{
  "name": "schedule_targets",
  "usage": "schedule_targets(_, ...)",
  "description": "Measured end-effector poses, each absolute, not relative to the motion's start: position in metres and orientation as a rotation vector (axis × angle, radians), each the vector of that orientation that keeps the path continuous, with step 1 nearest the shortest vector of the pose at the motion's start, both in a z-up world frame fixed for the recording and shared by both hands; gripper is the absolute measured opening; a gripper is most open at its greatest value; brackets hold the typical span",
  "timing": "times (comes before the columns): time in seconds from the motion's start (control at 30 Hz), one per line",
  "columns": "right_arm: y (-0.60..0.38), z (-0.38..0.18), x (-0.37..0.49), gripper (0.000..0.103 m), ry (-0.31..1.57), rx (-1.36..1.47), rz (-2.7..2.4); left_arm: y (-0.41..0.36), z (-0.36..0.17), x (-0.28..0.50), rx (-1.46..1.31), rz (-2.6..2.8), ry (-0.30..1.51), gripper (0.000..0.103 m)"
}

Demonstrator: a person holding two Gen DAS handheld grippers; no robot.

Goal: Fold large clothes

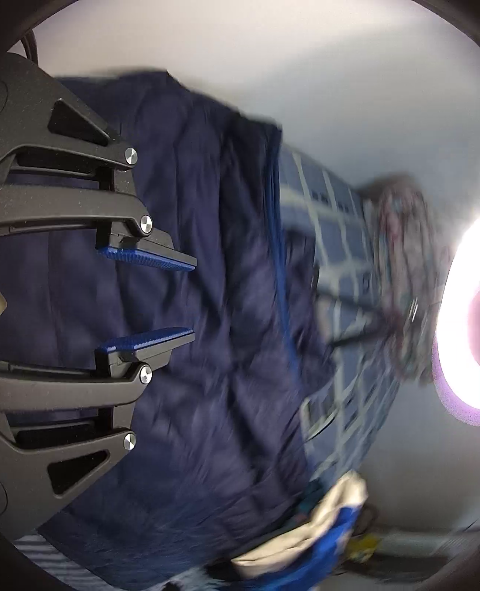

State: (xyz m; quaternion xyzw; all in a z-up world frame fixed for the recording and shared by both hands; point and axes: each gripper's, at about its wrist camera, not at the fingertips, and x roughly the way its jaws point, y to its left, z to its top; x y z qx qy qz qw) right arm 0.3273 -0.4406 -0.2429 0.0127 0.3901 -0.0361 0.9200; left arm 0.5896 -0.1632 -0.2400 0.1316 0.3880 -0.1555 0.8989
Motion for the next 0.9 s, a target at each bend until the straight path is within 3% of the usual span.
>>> schedule_targets(0.13, -0.454, -0.265, 0.287, 0.058, 0.849, 0.148, -0.071, -0.211, -0.277, 0.586, 0.463, -0.259, 0.768, 0.033)
schedule_targets(0.23, -0.465, -0.279, 0.273, 0.059, 0.86, 0.212, -0.083, -0.207, -0.301, 0.594, 0.436, -0.238, 0.813, 0.033)
schedule_targets(0.5, -0.485, -0.301, 0.262, 0.086, 0.881, 0.378, -0.13, -0.152, -0.252, 0.569, 0.115, -0.276, 0.863, 0.033)
schedule_targets(0.67, -0.513, -0.325, 0.265, 0.092, 0.858, 0.741, -0.1, -0.13, -0.252, 0.518, 0.043, -0.338, 0.896, 0.033)
schedule_targets(0.8, -0.513, -0.326, 0.276, 0.096, 0.8, 0.811, -0.13, -0.138, -0.273, 0.489, 0.029, -0.334, 0.918, 0.033)
schedule_targets(0.9, -0.509, -0.326, 0.29, 0.094, 0.774, 0.835, -0.17, -0.146, -0.288, 0.482, 0.038, -0.293, 0.912, 0.03)
